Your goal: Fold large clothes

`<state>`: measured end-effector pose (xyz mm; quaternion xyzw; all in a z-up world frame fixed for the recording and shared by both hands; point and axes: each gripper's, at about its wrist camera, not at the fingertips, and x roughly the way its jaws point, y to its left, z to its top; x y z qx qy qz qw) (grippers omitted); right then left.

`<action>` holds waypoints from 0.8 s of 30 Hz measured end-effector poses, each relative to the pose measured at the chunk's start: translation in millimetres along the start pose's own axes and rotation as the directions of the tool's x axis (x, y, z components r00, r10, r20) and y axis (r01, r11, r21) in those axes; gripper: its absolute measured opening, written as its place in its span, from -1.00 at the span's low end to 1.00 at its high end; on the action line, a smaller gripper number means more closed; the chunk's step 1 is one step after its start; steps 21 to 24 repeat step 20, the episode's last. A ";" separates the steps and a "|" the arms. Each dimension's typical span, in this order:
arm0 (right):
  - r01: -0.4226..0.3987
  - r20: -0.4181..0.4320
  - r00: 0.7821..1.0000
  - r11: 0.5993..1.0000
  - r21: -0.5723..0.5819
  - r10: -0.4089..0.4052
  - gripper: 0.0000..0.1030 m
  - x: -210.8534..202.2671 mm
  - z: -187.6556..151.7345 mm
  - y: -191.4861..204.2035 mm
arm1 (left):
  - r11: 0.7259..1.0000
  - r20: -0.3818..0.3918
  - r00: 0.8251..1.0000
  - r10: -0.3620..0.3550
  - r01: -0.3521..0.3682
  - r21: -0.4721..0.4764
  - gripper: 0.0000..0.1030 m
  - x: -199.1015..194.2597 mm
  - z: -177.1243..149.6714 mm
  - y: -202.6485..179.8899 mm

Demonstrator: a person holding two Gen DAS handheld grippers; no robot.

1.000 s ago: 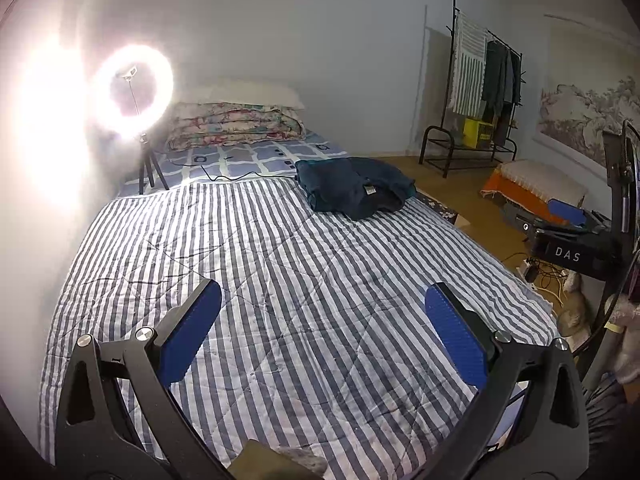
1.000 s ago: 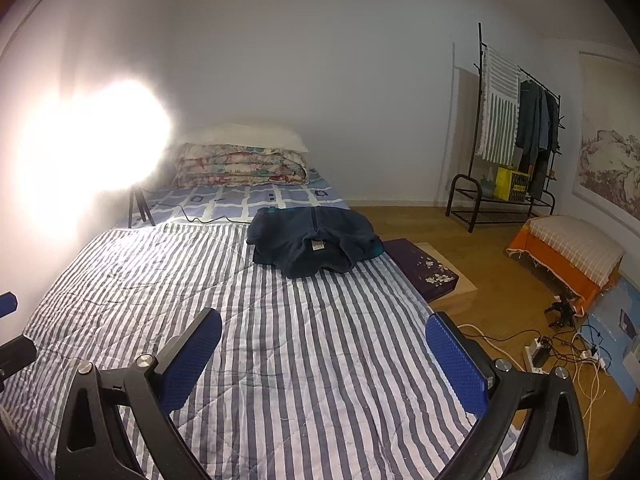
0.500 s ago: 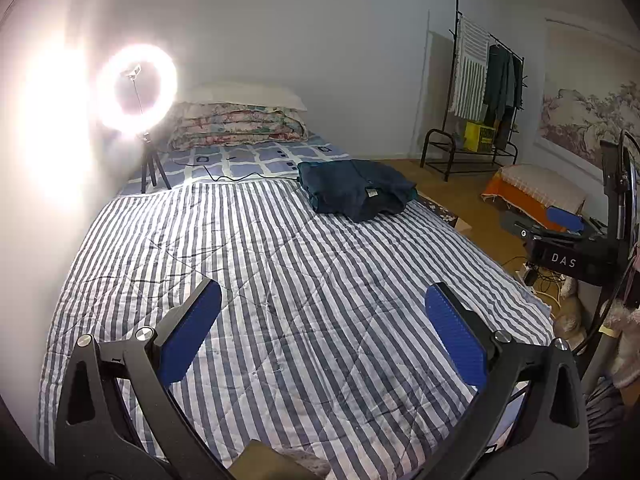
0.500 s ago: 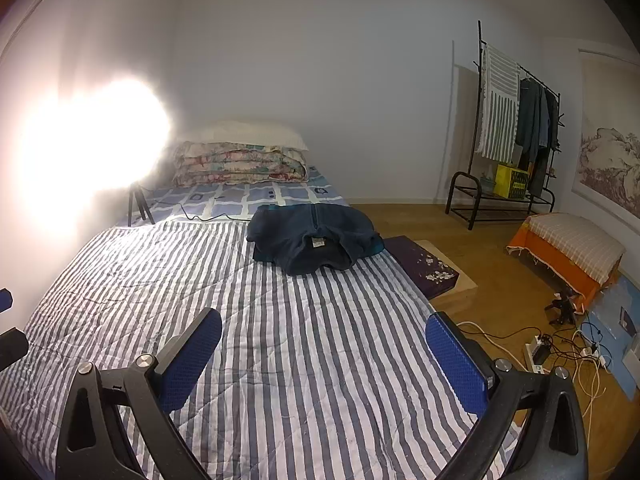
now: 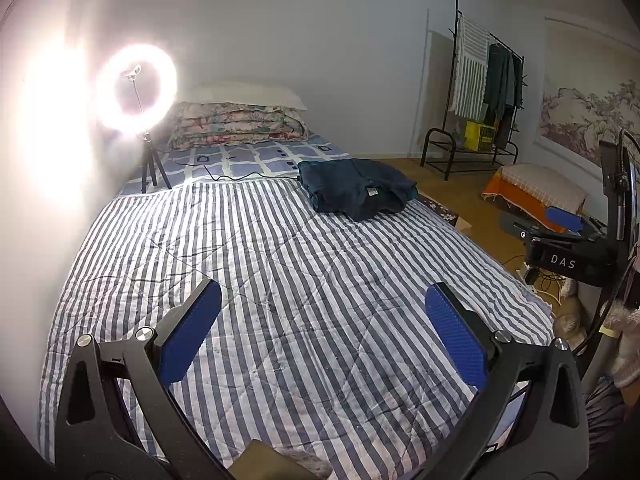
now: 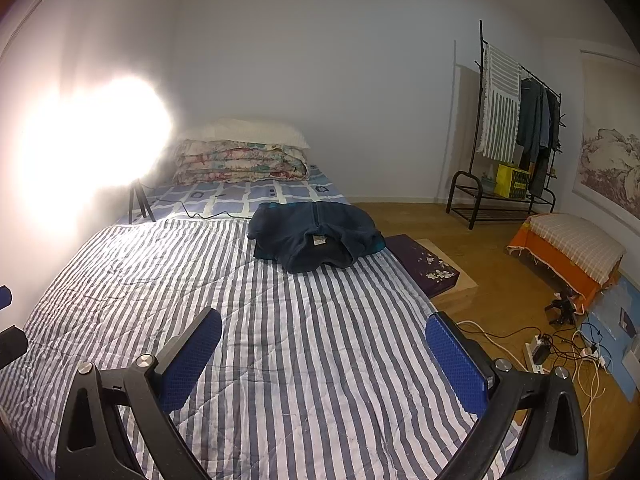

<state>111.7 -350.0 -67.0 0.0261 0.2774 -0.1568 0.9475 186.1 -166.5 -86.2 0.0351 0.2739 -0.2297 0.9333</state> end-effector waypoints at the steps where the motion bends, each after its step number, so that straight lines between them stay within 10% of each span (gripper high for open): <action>1: 0.000 -0.001 1.000 1.000 -0.001 0.000 0.99 0.1 -0.1 0.1 | 1.000 0.001 1.000 0.004 -0.004 0.001 1.00 0.1 0.0 -0.3; 24: 0.006 -0.039 0.999 1.000 -0.004 -0.006 0.99 5.3 -7.7 4.6 | 0.999 -0.010 0.999 0.052 -0.052 0.004 1.00 3.3 -2.6 6.5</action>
